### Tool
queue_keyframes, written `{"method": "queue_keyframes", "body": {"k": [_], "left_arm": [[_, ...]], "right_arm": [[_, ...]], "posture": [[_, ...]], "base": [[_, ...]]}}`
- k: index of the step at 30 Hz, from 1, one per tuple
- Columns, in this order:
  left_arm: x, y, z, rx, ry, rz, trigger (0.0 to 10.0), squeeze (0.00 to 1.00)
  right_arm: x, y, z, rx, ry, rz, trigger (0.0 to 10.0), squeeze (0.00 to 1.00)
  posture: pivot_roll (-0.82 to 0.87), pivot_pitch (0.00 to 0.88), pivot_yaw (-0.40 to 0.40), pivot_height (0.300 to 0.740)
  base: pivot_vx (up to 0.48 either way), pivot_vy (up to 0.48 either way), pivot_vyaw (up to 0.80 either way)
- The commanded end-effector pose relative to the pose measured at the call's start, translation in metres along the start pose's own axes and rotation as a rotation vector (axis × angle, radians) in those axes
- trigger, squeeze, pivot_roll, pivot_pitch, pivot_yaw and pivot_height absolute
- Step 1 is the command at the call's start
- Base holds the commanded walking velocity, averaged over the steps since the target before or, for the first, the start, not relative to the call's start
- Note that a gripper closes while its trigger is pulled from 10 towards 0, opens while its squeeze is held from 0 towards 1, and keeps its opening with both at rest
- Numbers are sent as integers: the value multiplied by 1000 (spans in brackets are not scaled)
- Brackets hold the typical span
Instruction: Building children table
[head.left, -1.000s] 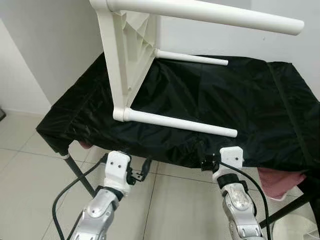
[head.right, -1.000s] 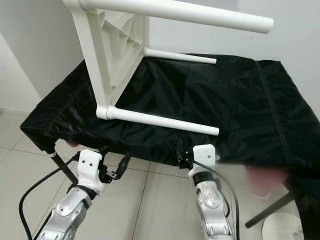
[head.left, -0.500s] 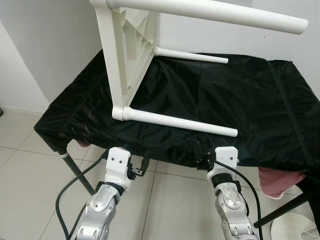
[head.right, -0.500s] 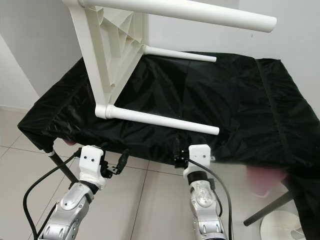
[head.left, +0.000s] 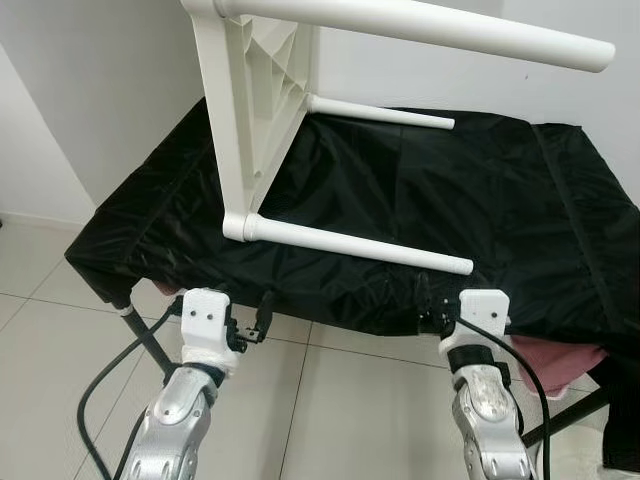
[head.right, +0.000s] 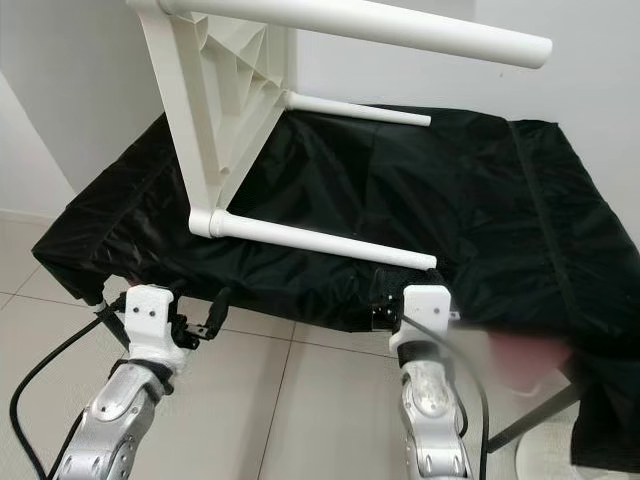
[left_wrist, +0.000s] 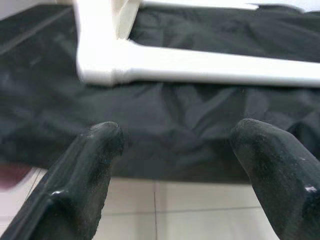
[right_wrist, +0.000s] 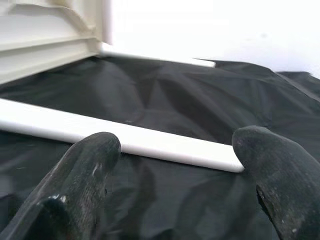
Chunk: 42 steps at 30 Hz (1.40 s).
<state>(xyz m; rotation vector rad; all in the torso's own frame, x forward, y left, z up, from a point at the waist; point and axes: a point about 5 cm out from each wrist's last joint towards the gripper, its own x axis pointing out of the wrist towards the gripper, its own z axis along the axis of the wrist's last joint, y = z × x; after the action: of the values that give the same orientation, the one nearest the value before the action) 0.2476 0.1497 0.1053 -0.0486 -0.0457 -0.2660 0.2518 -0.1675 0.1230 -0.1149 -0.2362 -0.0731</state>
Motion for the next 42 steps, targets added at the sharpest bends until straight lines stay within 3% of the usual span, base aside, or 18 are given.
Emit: {"method": "queue_keyframes", "body": {"k": [1, 7, 18, 28, 42], "left_arm": [[-5, 15, -2, 1, 5, 96, 10000, 0], [-8, 23, 6, -32, -25, 131, 10000, 0], [-22, 13, 14, -18, -41, 10, 10000, 0], [-16, 15, 17, -30, -51, 8, 10000, 0], [-18, 14, 17, -41, -52, 25, 10000, 0]], "right_arm": [[-2, 2, 0, 2, 0, 12, 10000, 0], [-1, -1, 1, -9, 0, 17, 10000, 0], [-12, -3, 8, -38, -38, 68, 10000, 0], [-1, 4, 12, -48, -62, 79, 10000, 0], [4, 5, 12, -50, -66, 95, 10000, 0]], "posture": [[-14, 11, 11, 740], [-11, 2, 14, 740], [-14, 12, 28, 740], [-13, 20, 28, 740], [7, 20, 4, 740]], "base": [[0, 0, 0], [0, 0, 0], [0, 0, 0], [0, 0, 0], [0, 0, 0]]}}
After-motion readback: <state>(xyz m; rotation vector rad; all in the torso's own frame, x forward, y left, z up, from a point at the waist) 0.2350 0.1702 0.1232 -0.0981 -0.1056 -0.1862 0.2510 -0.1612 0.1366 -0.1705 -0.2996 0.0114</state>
